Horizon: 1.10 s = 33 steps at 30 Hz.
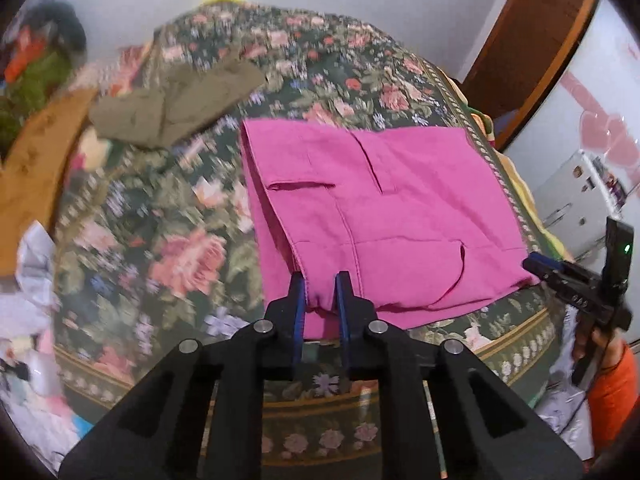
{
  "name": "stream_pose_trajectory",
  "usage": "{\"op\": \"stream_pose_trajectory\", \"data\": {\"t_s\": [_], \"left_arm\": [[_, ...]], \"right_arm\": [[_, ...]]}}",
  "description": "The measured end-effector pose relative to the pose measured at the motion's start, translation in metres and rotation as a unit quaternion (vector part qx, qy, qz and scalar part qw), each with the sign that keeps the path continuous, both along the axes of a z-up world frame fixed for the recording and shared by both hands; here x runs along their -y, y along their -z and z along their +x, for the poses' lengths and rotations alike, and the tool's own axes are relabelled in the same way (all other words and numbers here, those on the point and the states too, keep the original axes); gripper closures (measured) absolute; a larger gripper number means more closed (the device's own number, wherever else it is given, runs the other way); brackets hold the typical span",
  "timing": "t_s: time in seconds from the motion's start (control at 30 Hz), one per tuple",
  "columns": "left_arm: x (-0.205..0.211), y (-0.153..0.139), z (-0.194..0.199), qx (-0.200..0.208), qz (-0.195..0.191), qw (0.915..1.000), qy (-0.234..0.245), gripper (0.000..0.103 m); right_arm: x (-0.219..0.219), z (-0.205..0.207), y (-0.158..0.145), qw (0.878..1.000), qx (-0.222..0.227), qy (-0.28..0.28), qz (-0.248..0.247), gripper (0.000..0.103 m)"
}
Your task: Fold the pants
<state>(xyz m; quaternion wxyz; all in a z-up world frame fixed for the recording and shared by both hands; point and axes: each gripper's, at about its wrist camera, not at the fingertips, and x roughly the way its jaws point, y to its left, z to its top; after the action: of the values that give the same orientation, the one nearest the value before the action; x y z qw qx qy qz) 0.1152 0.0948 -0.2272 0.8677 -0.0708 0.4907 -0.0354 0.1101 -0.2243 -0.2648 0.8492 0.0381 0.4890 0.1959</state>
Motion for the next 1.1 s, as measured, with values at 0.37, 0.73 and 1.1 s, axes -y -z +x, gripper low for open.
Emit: {"op": "stream_pose_trajectory", "data": {"t_s": [0.37, 0.73, 1.1], "left_arm": [[-0.015, 0.026, -0.010, -0.014, -0.004, 0.9998, -0.012, 0.089], [-0.036, -0.003, 0.000, 0.005, 0.055, 0.9979, -0.035, 0.048], [-0.057, -0.016, 0.078, 0.018, 0.033, 0.9976, -0.058, 0.048]], "right_arm": [[0.001, 0.000, 0.002, 1.000, -0.002, -0.006, -0.003, 0.072], [-0.002, 0.013, -0.019, 0.999, 0.009, -0.007, -0.041, 0.071], [0.005, 0.079, -0.049, 0.998, 0.060, 0.014, -0.033, 0.068]]}}
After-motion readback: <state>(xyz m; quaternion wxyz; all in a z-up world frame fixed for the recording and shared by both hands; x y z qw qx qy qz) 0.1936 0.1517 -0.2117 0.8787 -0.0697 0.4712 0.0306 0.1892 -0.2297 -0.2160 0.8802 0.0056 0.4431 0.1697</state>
